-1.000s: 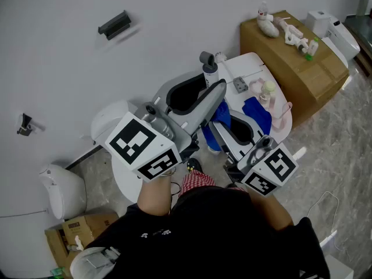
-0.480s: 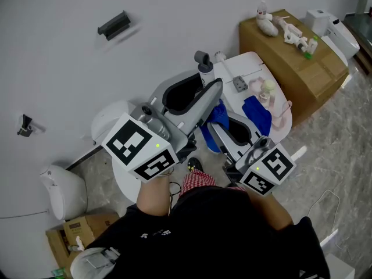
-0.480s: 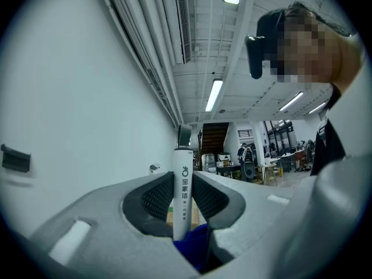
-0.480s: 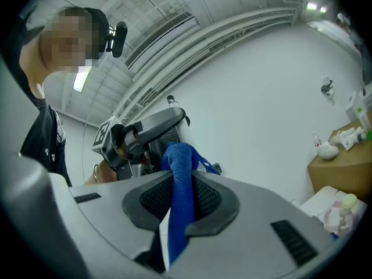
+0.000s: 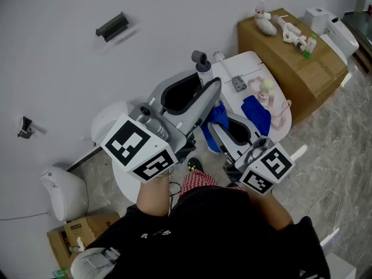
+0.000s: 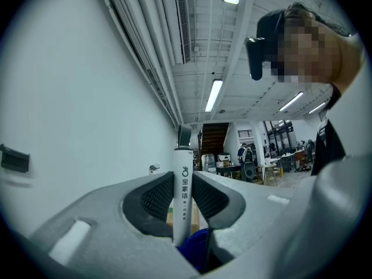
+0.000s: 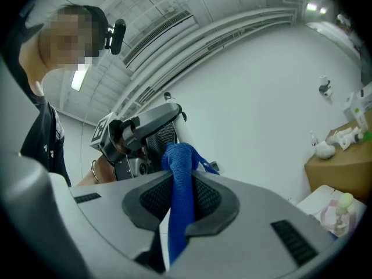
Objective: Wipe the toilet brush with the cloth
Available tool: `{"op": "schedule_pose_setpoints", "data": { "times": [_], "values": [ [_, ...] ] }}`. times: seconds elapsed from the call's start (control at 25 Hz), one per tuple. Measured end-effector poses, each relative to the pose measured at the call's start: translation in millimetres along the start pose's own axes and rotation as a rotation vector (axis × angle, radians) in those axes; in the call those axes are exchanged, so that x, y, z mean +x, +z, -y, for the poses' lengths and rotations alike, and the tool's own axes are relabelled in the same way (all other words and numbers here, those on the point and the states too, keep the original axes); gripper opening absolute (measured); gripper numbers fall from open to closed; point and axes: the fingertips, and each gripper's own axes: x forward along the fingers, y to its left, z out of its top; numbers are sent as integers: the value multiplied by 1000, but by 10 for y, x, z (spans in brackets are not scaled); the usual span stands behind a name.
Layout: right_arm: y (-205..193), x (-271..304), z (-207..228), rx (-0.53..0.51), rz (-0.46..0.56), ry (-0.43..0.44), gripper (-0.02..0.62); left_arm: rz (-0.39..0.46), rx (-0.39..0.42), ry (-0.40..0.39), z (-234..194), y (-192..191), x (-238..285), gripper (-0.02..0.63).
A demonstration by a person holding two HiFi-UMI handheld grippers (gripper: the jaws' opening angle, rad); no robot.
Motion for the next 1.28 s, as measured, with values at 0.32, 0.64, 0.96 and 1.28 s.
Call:
{"op": "schedule_pose_setpoints", "data": {
  "times": [0.32, 0.64, 0.96, 1.28],
  "values": [
    [-95, -13, 64, 5, -20, -4, 64, 2, 3, 9, -24, -15, 8, 101],
    [-175, -25, 148, 19, -26, -16, 64, 2, 2, 10, -48, -28, 9, 101],
    [-263, -39, 215, 35, -43, -23, 64, -1, 11, 17, -42, -24, 20, 101],
    [-376, -47, 293, 50, -65, -27, 64, -6, 12, 31, -66, -48, 24, 101]
  ]
}}
